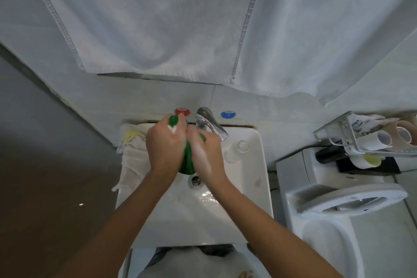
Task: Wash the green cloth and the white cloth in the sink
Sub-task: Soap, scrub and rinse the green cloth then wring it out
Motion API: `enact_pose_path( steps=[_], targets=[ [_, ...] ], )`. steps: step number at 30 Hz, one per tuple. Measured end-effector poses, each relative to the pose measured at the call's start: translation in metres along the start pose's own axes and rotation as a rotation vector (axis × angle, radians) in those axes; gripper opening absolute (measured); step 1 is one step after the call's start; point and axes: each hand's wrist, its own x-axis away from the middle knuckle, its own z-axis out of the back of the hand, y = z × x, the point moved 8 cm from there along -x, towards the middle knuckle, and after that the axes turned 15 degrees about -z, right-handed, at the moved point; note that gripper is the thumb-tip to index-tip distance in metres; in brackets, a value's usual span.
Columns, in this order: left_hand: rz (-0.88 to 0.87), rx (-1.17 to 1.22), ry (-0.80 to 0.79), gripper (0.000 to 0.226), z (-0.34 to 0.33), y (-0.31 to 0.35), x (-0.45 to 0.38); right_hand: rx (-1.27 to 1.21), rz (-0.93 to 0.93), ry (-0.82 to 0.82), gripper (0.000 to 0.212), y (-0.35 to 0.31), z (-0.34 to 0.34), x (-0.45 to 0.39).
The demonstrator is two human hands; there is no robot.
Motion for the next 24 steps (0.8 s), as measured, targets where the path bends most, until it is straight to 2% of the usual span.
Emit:
enact_pose_path(
  steps=[2, 4, 9, 13, 18, 21, 24],
  targets=[
    [-0.056, 0.022, -0.008, 0.032, -0.004, 0.013, 0.018, -0.071, -0.054, 0.107, 0.048, -0.007, 0.015, -0.031],
    [-0.088, 0.050, -0.016, 0.034, -0.006, 0.021, 0.022, -0.127, -0.080, 0.139, 0.044, -0.010, 0.019, -0.040],
    [-0.016, 0.021, 0.001, 0.031, -0.002, 0.001, 0.000, -0.006, -0.020, 0.025, 0.047, 0.005, 0.005, 0.000],
    [-0.074, 0.067, -0.082, 0.029, -0.015, 0.017, 0.042, -0.037, -0.065, 0.134, 0.043, 0.000, 0.023, -0.036],
    [0.028, 0.023, -0.031, 0.034, -0.006, -0.014, 0.014, -0.026, -0.088, 0.046, 0.042, 0.028, 0.006, 0.002],
    [-0.054, 0.035, -0.080, 0.032, -0.009, 0.000, 0.035, 0.010, -0.095, 0.072, 0.041, 0.027, 0.011, -0.016],
    [-0.124, 0.074, -0.140, 0.032, -0.010, 0.013, 0.049, -0.053, -0.115, 0.099, 0.034, 0.023, 0.013, -0.025]
  ],
)
